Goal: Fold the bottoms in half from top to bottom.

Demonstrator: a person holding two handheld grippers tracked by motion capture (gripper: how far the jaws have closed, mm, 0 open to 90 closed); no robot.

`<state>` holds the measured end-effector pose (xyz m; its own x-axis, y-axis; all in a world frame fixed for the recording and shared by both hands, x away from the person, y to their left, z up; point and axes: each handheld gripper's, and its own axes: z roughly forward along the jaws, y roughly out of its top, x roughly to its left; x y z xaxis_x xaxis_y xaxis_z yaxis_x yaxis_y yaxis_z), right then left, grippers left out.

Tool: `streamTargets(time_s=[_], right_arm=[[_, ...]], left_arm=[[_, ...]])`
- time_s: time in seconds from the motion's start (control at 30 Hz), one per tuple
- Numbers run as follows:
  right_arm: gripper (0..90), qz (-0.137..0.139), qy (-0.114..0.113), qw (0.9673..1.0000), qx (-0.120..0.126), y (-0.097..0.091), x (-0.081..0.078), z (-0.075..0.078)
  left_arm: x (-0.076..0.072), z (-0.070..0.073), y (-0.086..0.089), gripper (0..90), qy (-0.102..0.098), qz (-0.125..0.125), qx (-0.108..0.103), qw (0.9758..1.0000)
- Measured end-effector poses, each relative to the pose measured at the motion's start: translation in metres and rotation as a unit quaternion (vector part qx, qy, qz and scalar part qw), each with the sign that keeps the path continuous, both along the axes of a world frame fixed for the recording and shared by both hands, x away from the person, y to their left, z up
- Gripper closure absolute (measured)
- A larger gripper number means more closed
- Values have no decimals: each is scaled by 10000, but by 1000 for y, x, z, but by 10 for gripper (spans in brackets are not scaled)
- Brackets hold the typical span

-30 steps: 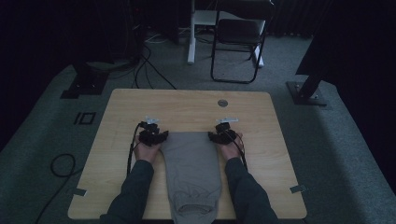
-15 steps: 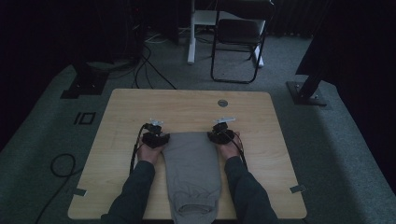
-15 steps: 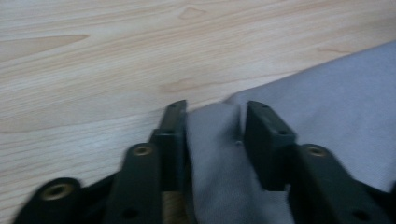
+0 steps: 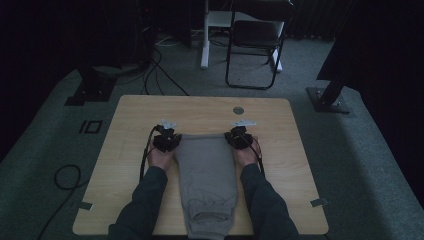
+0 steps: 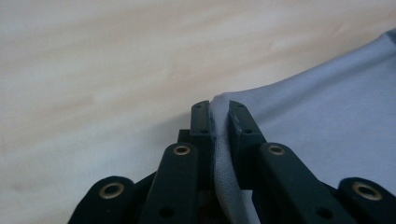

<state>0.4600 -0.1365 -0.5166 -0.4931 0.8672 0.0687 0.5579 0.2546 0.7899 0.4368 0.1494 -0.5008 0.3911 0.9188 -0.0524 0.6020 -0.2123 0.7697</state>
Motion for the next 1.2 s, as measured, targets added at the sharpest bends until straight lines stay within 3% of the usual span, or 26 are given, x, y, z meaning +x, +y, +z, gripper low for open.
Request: streamTargets(time_s=[0.2,0.43,0.77,0.9,1.0,1.1,1.2], right_arm=[[866,43,-504,9987,99,-8,1,35],[864,240,-751,9968,89,-15,-14,48],[863,549,-882,9942,261,-29,-60,55],[862,670,-871,9934,337,-34,-82,53],[862,760,-833,9929,386,-37,-100,46],[861,818,-700,9934,391,-39,-118,35],[861,884,-460,9944,343,-40,-132,18]], left_arm=[[0,33,-1,828,-425,-75,-254,9987],[-13,45,0,826,-590,-299,-293,9974],[-62,58,4,824,-916,-781,-431,9918],[-85,55,7,822,-952,-918,-530,9898],[-103,44,9,821,-871,-988,-602,9895],[-121,24,9,819,-683,-1041,-640,9902],[-134,-1,8,815,-342,-1043,-592,9922]])
